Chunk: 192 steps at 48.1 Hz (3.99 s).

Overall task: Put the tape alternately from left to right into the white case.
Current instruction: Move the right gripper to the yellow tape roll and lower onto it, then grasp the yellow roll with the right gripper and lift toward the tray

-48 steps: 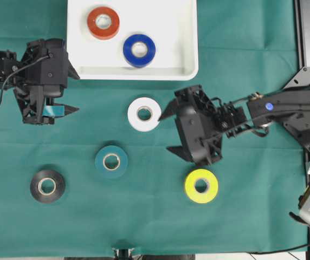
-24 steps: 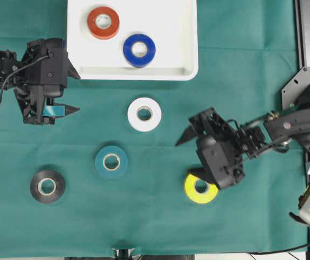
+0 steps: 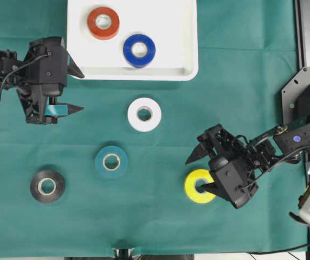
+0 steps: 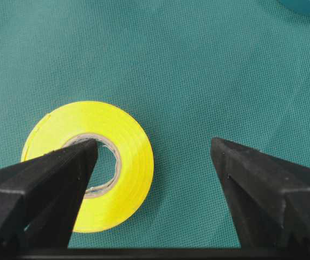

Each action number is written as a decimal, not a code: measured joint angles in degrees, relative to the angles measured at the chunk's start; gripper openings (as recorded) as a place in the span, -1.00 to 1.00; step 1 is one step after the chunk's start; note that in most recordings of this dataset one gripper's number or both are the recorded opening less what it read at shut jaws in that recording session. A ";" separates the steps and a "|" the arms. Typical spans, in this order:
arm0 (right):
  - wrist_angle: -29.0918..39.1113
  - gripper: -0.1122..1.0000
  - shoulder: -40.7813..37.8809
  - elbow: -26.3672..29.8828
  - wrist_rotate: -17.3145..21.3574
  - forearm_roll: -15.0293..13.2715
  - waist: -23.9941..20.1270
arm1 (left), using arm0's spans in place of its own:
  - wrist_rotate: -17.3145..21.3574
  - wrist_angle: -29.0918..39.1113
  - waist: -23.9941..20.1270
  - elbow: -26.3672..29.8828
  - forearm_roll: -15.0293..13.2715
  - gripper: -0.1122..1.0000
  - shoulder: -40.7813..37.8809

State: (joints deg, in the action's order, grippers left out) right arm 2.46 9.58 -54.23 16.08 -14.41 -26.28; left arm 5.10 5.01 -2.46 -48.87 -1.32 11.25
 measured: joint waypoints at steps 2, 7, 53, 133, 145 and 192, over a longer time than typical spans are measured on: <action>0.00 0.70 0.00 -0.09 0.18 0.09 0.00 | 0.00 0.00 -0.09 0.00 0.00 0.92 0.00; 0.00 0.70 0.00 -0.26 0.26 0.09 0.00 | 0.00 0.00 0.00 -0.09 0.00 0.92 0.00; -4.39 0.70 -10.11 0.62 3.87 0.09 0.09 | 0.00 -0.09 -0.09 -1.32 -0.09 0.92 -0.09; -1.14 -0.75 1.67 0.88 3.43 -0.62 5.89 | 0.00 -0.09 0.00 -1.76 -0.09 0.92 -0.09; -1.05 -0.75 1.67 1.67 3.16 -1.93 13.27 | 0.00 -0.09 -0.09 -1.76 -0.09 0.92 -0.09; -1.14 -0.75 -7.21 11.43 3.08 -13.01 38.94 | 0.00 -0.09 0.00 -1.85 -0.09 0.92 -0.09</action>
State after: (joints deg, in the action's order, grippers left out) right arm 1.32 2.37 -42.80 19.16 -27.42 12.66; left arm 5.10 4.92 -2.46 -50.71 -1.41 11.16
